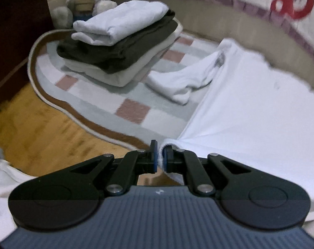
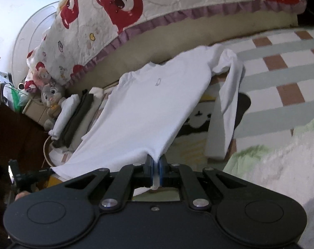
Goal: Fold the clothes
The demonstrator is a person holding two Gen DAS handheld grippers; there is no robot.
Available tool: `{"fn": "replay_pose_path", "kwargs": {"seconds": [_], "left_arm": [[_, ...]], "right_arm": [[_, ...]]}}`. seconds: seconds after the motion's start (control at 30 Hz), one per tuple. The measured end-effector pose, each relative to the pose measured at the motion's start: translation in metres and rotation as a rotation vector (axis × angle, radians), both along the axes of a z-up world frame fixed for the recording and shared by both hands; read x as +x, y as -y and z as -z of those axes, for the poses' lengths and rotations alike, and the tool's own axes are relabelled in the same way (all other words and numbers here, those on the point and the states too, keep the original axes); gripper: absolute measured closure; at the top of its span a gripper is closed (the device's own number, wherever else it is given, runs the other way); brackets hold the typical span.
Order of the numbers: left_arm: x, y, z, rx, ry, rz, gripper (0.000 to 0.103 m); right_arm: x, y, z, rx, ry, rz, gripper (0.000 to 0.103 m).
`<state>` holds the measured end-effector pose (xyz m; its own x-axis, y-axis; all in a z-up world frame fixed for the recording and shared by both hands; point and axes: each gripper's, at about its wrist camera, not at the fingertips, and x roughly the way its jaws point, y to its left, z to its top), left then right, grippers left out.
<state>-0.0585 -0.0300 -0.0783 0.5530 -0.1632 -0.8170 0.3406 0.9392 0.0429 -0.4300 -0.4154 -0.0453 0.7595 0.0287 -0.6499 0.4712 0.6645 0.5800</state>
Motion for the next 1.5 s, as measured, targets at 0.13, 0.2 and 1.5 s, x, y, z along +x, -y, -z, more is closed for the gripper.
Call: {"fn": "replay_pose_path", "kwargs": {"seconds": [0.13, 0.2, 1.5], "left_arm": [[0.013, 0.010, 0.025, 0.121, -0.144, -0.033, 0.077], [0.011, 0.012, 0.024, 0.123, -0.156, -0.050, 0.058], [-0.092, 0.232, 0.040, -0.143, -0.419, 0.444, 0.042]], "right_arm": [[0.001, -0.002, 0.011, -0.021, -0.049, -0.002, 0.095], [0.007, -0.005, 0.021, -0.042, -0.092, -0.014, 0.095], [0.028, -0.033, 0.045, -0.050, 0.093, -0.129, 0.088]]}}
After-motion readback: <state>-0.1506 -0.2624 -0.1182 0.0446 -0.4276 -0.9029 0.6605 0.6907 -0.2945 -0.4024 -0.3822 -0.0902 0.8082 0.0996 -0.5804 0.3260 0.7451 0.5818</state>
